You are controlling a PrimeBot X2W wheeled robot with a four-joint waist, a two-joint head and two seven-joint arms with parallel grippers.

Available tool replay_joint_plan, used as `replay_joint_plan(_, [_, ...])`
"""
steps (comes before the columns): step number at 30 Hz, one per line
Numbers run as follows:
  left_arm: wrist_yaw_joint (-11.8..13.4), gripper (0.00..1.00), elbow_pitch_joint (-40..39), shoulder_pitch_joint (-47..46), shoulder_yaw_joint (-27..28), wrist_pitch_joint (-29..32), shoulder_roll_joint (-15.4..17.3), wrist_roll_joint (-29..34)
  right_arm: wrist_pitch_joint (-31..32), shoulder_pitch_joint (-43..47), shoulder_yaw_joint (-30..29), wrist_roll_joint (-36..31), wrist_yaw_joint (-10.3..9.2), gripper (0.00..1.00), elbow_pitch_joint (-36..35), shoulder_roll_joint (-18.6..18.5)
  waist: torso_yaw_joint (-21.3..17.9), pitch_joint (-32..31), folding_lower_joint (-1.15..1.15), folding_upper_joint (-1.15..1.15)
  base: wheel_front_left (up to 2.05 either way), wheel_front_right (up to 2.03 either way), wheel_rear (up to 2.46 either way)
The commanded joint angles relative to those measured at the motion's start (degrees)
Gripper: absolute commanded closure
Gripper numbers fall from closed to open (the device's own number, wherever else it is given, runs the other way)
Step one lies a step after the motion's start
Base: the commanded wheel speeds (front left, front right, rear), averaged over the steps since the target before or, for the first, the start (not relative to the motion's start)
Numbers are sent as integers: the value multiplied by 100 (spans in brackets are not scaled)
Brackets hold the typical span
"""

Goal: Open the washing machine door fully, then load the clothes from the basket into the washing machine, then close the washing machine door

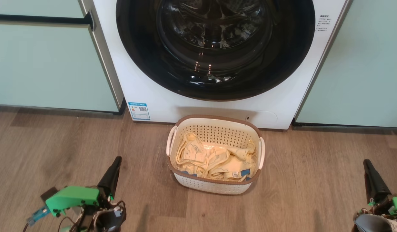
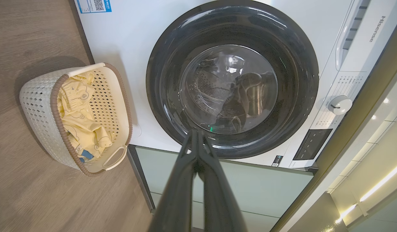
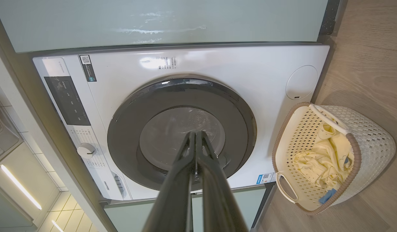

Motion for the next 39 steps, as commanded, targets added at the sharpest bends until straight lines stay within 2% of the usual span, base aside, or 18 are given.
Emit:
replay_joint_plan(1, [-51,100,-161,-326,199,35,45,50,33,-323,91,-52,-17,100,-181,-62,0,0,0,0,0,0,0])
replay_joint_plan(8, [-51,100,-161,-326,199,35,45,50,33,-323,91,-52,-17,100,-181,-62,0,0,0,0,0,0,0])
replay_joint_plan(9, [0,0,0,0,0,0,0,0,0,0,0,0,0,0,0,0,0,0,0,0,0,0,0])
replay_joint_plan(12, [10,0,184,88,-28,-3,-20,-3,-1,94,19,2,1,0,203,62,0,0,0,0,0,0,0])
replay_joint_plan(31, [1,0,88,-52,-154,-194,-4,83,-102,-29,47,-101,-2,0,150,6,2,7,0,0,0,0,0])
replay_joint_plan(39, [-3,0,50,-132,-251,-329,38,184,-294,-106,195,-422,-3,0,184,-120,5,10,0,0,0,0,0])
